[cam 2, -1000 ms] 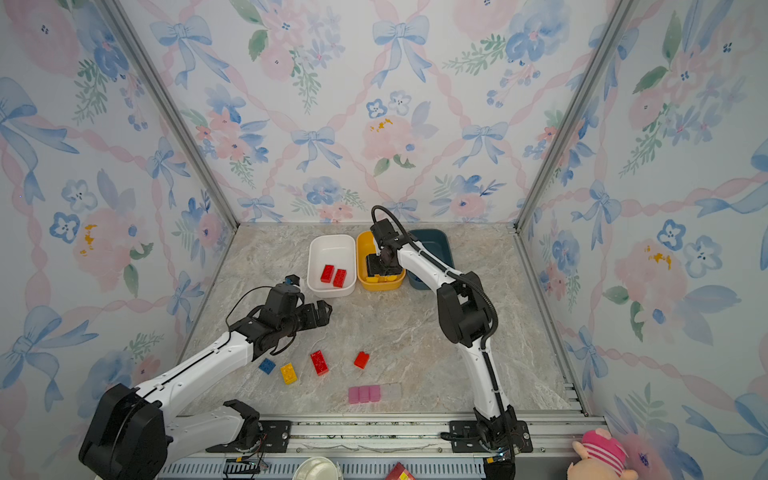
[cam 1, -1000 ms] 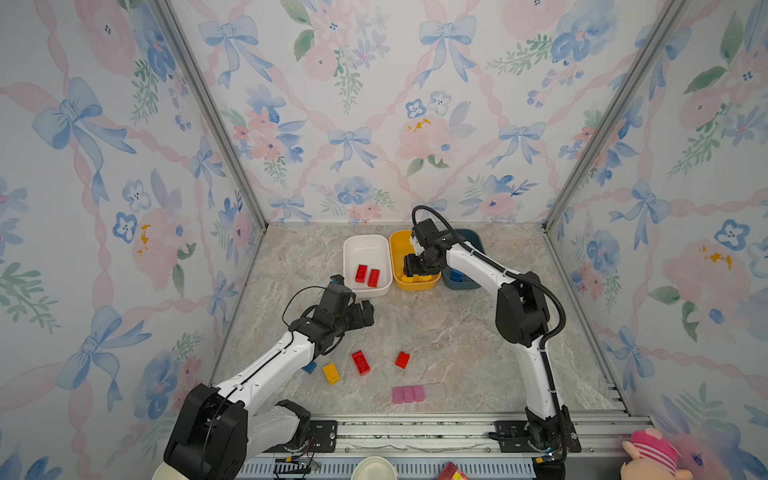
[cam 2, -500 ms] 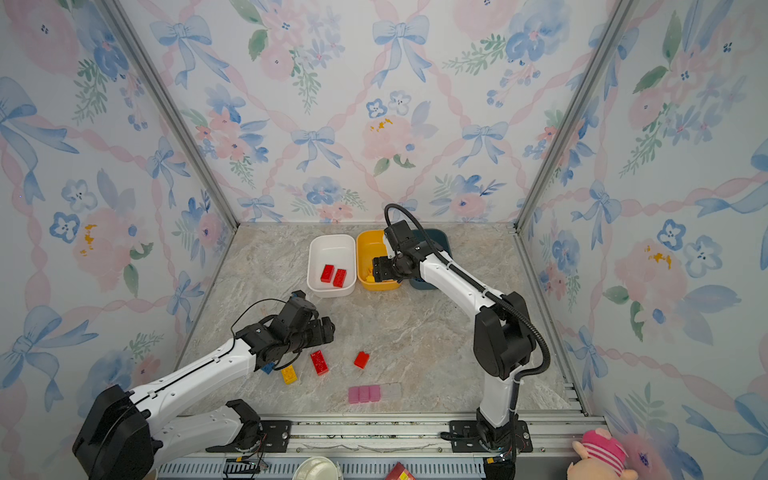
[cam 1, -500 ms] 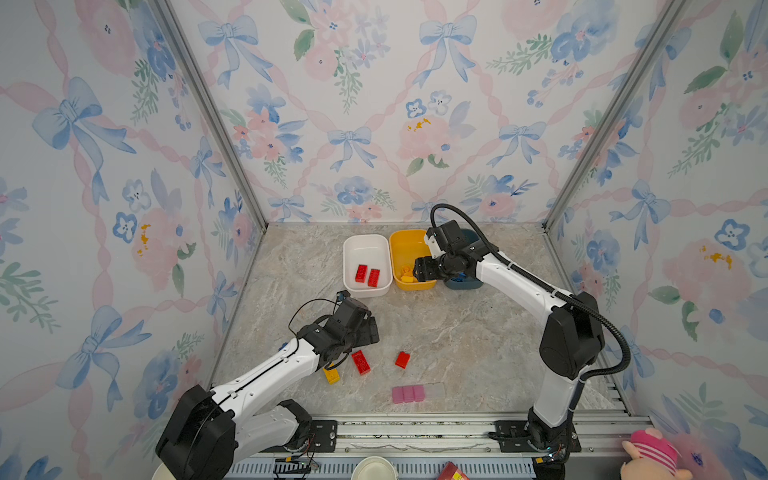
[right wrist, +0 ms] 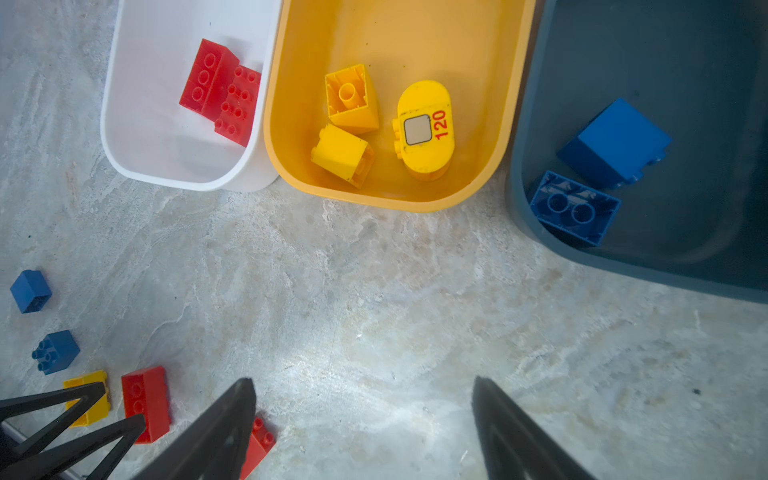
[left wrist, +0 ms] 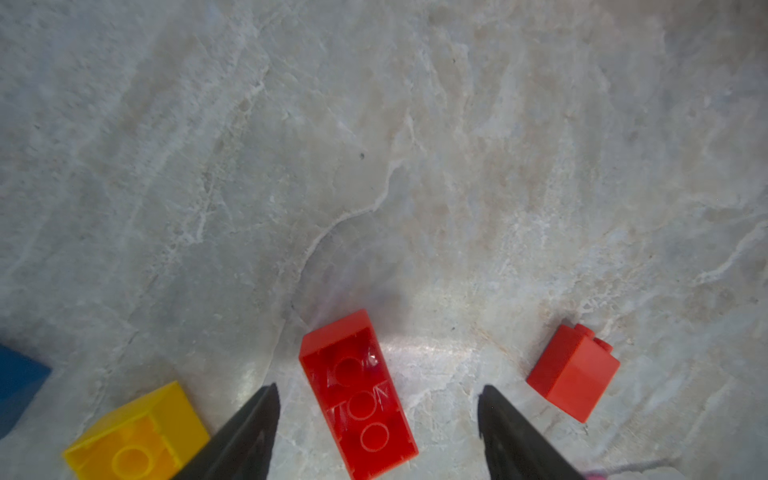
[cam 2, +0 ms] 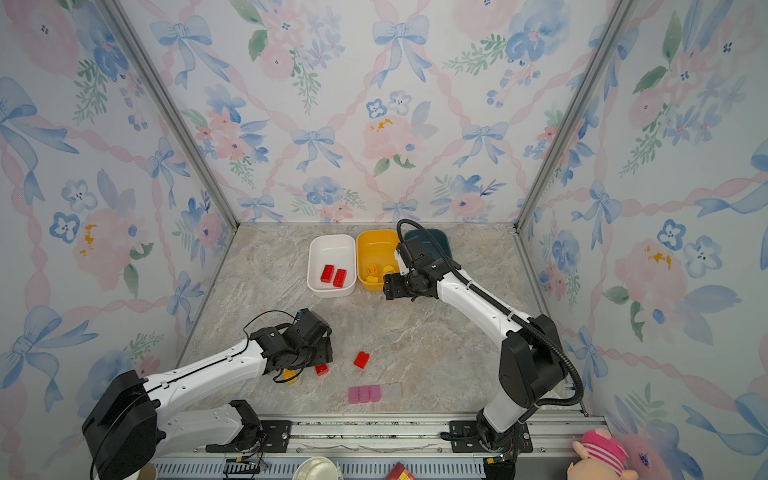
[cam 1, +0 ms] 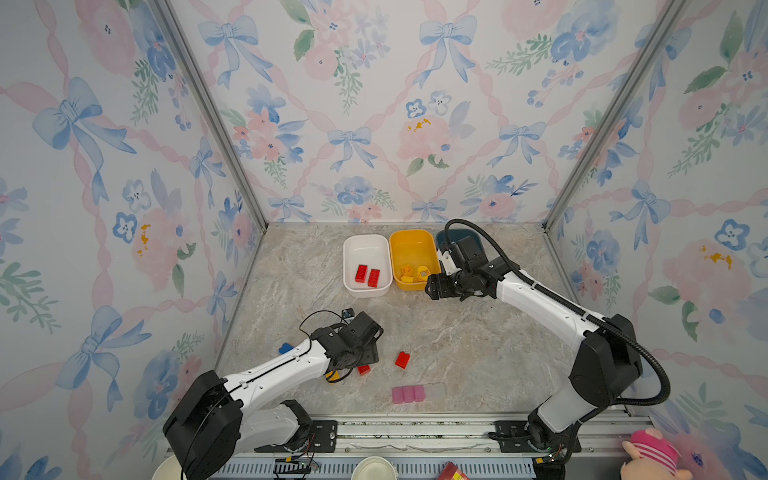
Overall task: Sort the legos into containers by color
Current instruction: 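Release the yellow brick into the yellow tub while the left gripper lowers, then grasp the red 2x4 brick with the left gripper while the right gripper withdraws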
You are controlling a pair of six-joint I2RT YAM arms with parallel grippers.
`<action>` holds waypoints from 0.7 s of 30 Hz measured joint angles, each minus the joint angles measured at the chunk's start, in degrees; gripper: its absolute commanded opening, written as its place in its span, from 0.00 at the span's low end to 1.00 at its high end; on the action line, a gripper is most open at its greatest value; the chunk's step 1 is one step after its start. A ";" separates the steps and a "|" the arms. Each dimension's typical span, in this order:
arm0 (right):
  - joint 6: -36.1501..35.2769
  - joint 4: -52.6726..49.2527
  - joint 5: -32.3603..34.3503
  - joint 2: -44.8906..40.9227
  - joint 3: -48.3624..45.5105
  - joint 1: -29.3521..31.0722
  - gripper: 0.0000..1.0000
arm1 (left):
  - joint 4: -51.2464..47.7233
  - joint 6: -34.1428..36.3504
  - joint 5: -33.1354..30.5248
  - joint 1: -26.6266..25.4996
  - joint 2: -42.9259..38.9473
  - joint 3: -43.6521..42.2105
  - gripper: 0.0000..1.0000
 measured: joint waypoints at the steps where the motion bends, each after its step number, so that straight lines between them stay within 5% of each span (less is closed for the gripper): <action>1: 0.00 -0.02 0.02 -0.70 -0.55 0.00 0.85 | -0.17 -0.17 0.07 0.00 0.66 0.00 0.75; 21: 0.63 0.02 -0.02 -5.11 -5.79 -0.92 0.86 | -1.20 0.11 1.97 -0.33 10.38 3.41 0.50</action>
